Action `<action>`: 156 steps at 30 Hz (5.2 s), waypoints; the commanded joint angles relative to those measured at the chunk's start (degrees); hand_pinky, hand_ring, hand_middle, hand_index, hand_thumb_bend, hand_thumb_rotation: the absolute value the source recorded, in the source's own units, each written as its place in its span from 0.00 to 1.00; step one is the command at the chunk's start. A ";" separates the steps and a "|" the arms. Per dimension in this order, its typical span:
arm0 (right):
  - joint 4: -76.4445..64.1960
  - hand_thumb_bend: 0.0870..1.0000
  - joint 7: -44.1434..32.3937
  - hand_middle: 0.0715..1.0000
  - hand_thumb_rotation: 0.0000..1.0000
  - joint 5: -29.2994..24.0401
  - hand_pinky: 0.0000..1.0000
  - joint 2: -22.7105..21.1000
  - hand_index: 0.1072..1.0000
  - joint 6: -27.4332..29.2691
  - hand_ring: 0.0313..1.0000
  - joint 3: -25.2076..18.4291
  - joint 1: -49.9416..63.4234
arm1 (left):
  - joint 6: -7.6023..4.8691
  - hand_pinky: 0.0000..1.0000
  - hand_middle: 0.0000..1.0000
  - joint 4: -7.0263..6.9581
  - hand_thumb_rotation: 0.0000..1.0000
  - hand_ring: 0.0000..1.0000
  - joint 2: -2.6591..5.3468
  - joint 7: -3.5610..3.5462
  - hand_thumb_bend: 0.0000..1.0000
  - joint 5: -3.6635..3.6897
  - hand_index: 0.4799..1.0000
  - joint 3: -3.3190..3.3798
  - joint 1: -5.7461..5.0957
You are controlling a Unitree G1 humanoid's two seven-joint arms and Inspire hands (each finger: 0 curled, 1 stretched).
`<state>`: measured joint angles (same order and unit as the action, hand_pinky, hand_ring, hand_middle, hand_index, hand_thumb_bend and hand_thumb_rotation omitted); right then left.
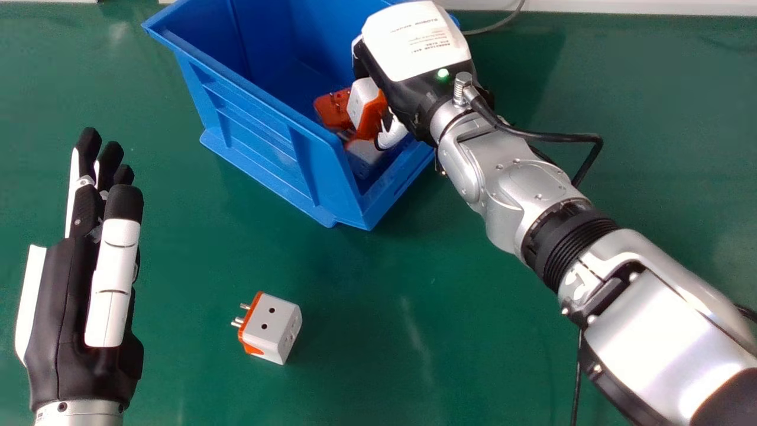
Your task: Pick all objects and put in blue box
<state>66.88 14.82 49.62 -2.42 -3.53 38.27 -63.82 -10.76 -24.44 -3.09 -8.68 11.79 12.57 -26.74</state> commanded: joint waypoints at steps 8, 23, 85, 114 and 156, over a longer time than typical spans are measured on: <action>-1.72 0.85 -0.91 0.88 0.29 0.89 0.77 -0.72 0.83 -2.00 0.86 1.01 -1.48 | -1.79 1.00 1.00 -0.52 0.97 1.00 0.12 -0.24 0.77 0.39 1.00 0.14 -0.49; -2.42 0.87 -1.80 0.96 0.34 0.78 0.85 -0.87 0.91 -2.41 0.96 0.94 -1.40 | -2.28 1.00 1.00 0.09 0.96 1.00 0.17 -0.23 0.79 0.46 1.00 0.01 -0.18; -94.06 0.88 -12.41 0.86 0.00 2.69 0.67 -24.28 0.79 2.12 0.84 -22.45 50.36 | -2.48 1.00 1.00 -0.77 0.98 1.00 1.51 1.67 0.72 0.34 1.00 -1.36 -1.48; -101.45 0.69 1.15 0.69 0.04 -0.92 0.55 -15.93 0.64 24.70 0.68 -27.10 91.47 | -5.25 1.00 1.00 3.10 0.98 1.00 2.20 0.27 0.70 0.51 1.00 -1.26 -3.29; -89.07 0.43 -12.36 0.33 0.15 -8.07 0.29 -5.82 0.42 20.77 0.32 -8.20 85.76 | -5.88 1.00 1.00 2.33 1.00 1.00 1.00 -2.22 0.63 1.57 1.00 0.11 -4.66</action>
<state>-21.37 3.82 42.77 -8.49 17.61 28.72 22.55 -15.55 -20.82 -1.38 -10.26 12.53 12.34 -30.94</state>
